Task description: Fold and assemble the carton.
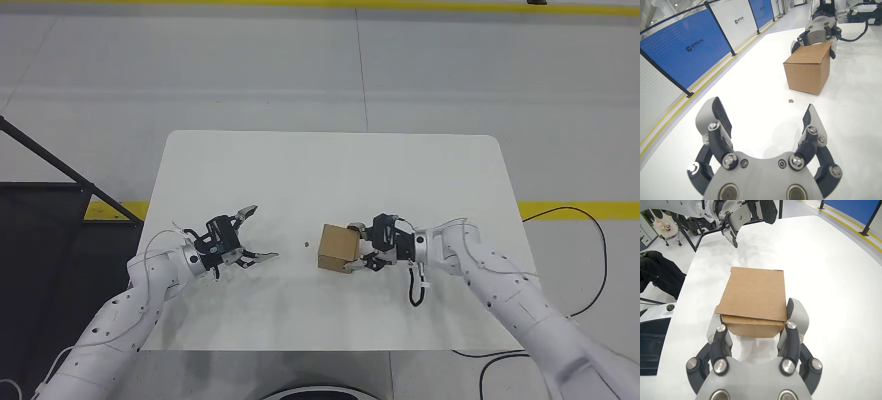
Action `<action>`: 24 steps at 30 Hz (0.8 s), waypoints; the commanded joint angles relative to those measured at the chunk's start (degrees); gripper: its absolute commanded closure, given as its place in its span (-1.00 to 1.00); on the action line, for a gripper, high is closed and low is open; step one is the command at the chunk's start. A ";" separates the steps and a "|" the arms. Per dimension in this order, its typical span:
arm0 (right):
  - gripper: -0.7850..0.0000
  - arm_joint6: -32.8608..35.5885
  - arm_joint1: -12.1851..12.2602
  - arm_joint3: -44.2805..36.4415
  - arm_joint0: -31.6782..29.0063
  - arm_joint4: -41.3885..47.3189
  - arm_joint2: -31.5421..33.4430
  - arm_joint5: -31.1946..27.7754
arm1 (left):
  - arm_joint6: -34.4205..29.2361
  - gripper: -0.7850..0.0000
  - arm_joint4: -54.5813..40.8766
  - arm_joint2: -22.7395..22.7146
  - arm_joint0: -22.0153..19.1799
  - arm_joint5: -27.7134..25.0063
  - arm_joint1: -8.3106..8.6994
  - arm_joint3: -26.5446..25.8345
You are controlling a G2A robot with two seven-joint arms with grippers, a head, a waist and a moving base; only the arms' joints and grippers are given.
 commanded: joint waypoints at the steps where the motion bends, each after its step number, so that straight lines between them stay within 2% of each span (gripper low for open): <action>1: -1.00 0.00 -0.04 -0.25 -0.01 -0.34 0.43 0.03 | 0.00 -1.00 0.00 0.00 0.00 0.00 0.00 0.00; 5: -1.00 -0.07 0.17 -1.13 -0.31 -0.99 1.60 0.05 | -2.99 -1.00 -0.62 0.00 0.74 1.85 -0.14 -1.36; 10: -1.00 -2.66 1.38 -2.42 -1.99 -0.58 5.71 3.82 | -8.59 -1.00 -2.38 -0.90 2.22 8.12 -0.47 -3.99; 15: -1.00 -6.25 3.47 -4.10 -6.68 2.31 12.54 11.92 | -15.31 -1.00 -6.12 -2.05 5.47 17.62 -1.07 -8.17; 17: -1.00 -6.22 4.26 -5.49 -8.99 4.01 15.33 15.44 | -17.96 -1.00 -10.53 -2.53 6.47 21.12 -1.54 -9.54; 23: -1.00 -1.00 6.26 -11.04 -16.31 9.23 23.42 27.08 | -24.41 -1.00 -16.91 -3.49 8.31 33.67 -2.78 -12.67; 24: -1.00 0.72 6.54 -11.85 -17.68 10.29 24.83 29.84 | -25.31 -1.00 -16.66 -3.63 8.43 37.28 -3.01 -13.20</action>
